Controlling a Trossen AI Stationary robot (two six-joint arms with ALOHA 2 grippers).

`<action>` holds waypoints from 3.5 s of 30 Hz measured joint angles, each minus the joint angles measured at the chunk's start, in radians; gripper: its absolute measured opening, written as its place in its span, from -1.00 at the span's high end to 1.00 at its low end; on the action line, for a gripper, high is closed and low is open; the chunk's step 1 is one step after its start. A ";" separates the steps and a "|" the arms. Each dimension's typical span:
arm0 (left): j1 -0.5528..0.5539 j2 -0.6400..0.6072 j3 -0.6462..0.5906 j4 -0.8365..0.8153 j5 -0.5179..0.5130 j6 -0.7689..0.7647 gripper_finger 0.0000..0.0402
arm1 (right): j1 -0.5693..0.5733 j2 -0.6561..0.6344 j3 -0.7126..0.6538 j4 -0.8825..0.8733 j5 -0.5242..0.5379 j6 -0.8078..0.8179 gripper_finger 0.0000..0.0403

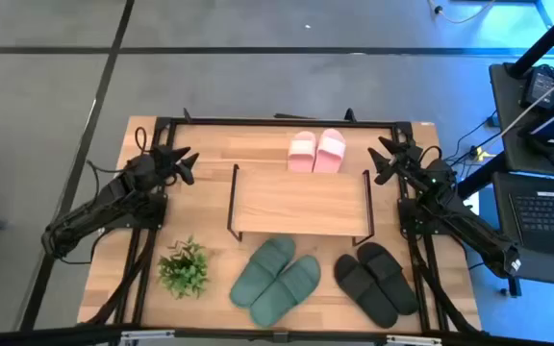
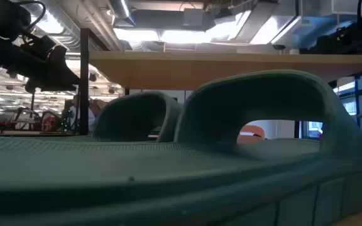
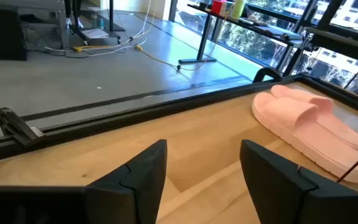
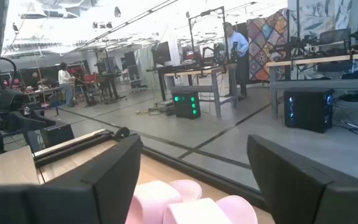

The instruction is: Pick and place slides into the shelf

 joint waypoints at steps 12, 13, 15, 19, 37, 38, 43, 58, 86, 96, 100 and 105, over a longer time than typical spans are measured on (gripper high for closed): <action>0.000 0.000 0.000 0.000 0.000 0.000 0.03 | 0.000 0.000 0.000 0.000 0.000 0.000 -0.45; 0.000 0.000 0.000 0.000 0.000 0.000 0.03 | 0.000 0.000 0.000 0.000 0.000 0.000 -0.45; 0.000 0.000 0.000 0.000 0.000 0.000 0.03 | 0.000 0.000 0.000 0.000 0.000 0.000 -0.45; 0.000 0.000 0.000 0.000 0.000 0.000 0.03 | 0.000 0.000 0.000 0.000 0.000 0.000 -0.45; 0.000 0.000 0.000 0.000 0.000 0.000 0.03 | 0.000 0.000 0.000 0.000 0.000 0.000 -0.45; 0.000 0.000 0.000 0.000 0.000 0.000 0.03 | 0.000 0.000 0.000 0.000 0.000 0.000 -0.45; 0.000 0.000 0.000 0.000 0.000 0.000 0.03 | 0.000 0.000 0.000 0.000 0.000 0.000 -0.45; 0.000 0.000 0.000 0.000 0.000 0.000 0.03 | 0.000 0.000 0.000 0.000 0.000 0.000 -0.45; 0.000 0.000 0.000 0.000 0.000 0.000 0.03 | 0.000 0.000 0.000 0.000 0.000 0.000 -0.45; 0.000 0.000 -0.001 0.009 -0.010 0.015 0.03 | 0.000 0.000 0.000 0.002 0.000 0.007 -0.45; 0.000 0.000 -0.002 0.016 -0.018 0.014 0.03 | 0.000 0.000 0.000 0.002 0.000 0.062 -0.45; 0.000 0.000 -0.002 0.018 -0.019 -0.001 0.03 | 0.000 0.000 0.000 0.002 0.025 0.117 -0.45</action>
